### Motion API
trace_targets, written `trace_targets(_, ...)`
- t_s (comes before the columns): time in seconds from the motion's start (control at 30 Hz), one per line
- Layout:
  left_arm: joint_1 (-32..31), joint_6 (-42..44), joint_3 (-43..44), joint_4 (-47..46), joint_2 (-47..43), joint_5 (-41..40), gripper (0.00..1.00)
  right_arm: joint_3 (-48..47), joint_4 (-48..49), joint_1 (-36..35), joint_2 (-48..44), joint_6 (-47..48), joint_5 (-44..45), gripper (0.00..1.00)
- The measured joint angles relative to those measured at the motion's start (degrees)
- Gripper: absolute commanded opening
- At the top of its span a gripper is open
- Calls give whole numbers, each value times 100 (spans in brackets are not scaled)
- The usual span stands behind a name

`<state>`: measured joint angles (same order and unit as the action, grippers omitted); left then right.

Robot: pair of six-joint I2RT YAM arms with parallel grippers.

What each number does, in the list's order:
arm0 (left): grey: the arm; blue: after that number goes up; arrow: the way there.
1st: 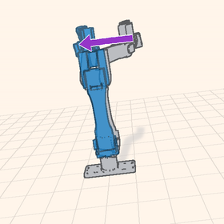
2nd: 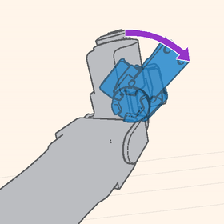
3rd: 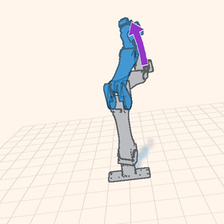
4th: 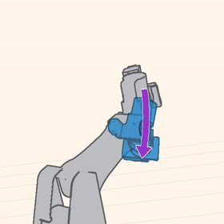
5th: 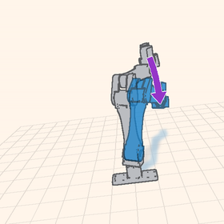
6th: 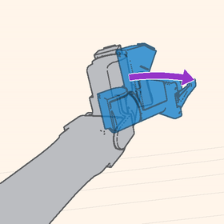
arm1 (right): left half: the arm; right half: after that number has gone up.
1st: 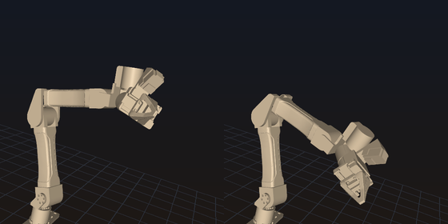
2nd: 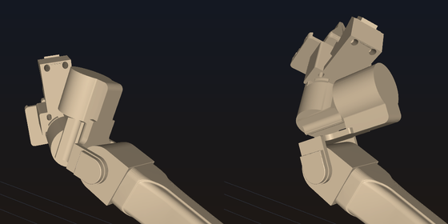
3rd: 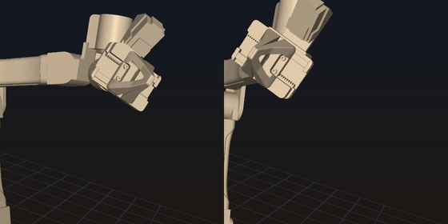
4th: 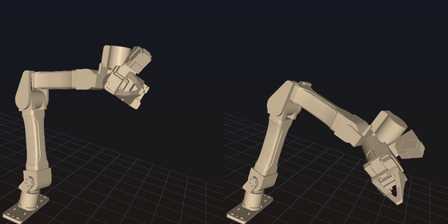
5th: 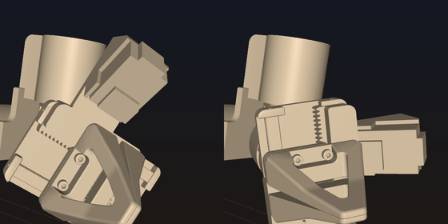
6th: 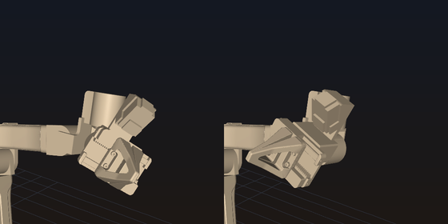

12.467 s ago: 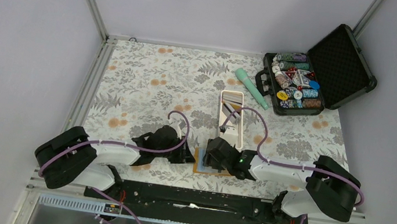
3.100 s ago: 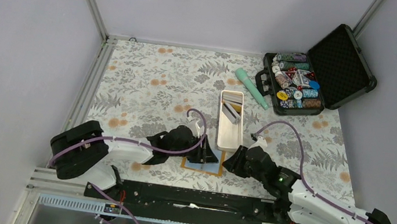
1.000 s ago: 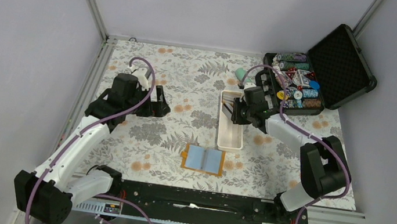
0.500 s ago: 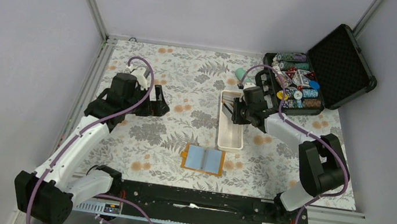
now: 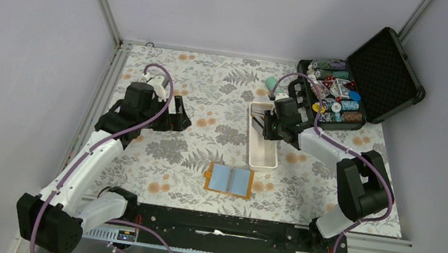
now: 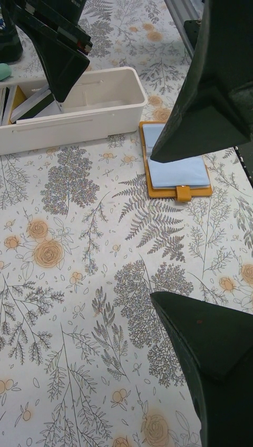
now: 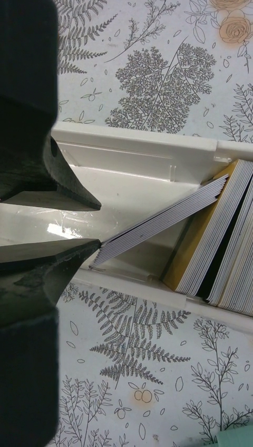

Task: Put the credit cards into the card holder
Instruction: Pick up the credit card from the storage box.

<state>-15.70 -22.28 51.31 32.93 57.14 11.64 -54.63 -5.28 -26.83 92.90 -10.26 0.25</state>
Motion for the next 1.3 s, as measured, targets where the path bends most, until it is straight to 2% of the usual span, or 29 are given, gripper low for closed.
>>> trace_targets(0.87, -24, -181, -114, -267, -63, 367, 99, -81, -149, 7, 37, 15, 181, 33)
trace_targets(1.07, -708, -608, -164, -487, -83, 221, 99, -83, -151, 9, 37, 17, 181, 33)
trace_targets(1.3, -1534, -1388, -490, -1331, 28, -61, 99, -83, -116, 17, 37, 44, 92, 32)
